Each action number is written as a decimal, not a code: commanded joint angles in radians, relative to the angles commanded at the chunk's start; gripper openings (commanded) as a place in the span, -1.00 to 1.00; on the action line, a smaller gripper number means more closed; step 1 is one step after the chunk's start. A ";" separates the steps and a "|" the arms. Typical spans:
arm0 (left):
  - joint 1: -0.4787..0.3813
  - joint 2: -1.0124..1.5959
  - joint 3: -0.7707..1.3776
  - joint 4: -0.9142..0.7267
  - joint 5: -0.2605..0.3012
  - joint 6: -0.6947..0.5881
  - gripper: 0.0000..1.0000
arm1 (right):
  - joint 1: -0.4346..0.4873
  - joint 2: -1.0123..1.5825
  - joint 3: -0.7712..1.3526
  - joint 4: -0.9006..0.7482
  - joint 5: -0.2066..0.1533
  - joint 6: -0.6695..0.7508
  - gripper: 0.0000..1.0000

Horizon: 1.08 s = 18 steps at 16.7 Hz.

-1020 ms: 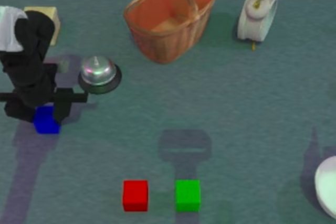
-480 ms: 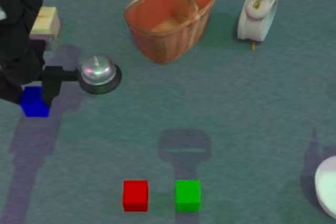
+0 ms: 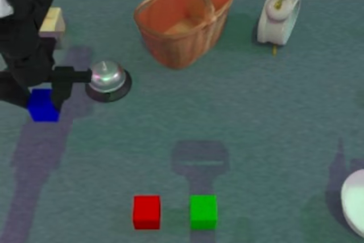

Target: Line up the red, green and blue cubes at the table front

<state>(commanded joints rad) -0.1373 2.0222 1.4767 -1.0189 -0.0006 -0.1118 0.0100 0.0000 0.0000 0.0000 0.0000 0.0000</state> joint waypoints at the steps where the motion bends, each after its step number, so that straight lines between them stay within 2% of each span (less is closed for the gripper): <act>1: -0.032 0.014 0.023 -0.011 -0.001 -0.032 -1.00 | 0.000 0.000 0.000 0.000 0.000 0.000 1.00; 4: -0.191 0.074 0.117 -0.059 -0.002 -0.194 -1.00 | 0.000 0.000 0.000 0.000 0.000 0.000 1.00; 9: -0.590 0.180 0.292 -0.155 0.001 -0.606 -1.00 | 0.000 0.000 0.000 0.000 0.000 0.000 1.00; 12: -0.788 0.217 0.380 -0.194 0.000 -0.808 -1.00 | 0.000 0.000 0.000 0.000 0.000 0.000 1.00; 15: -0.898 0.229 0.437 -0.213 -0.005 -0.917 -1.00 | 0.000 0.000 0.000 0.000 0.000 0.000 1.00; 18: -0.919 0.230 0.448 -0.215 -0.006 -0.937 -1.00 | 0.000 0.000 0.000 0.000 0.000 0.000 1.00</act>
<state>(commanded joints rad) -1.0559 2.2523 1.9246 -1.2340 -0.0069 -1.0485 0.0100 0.0000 0.0000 0.0000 0.0000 0.0000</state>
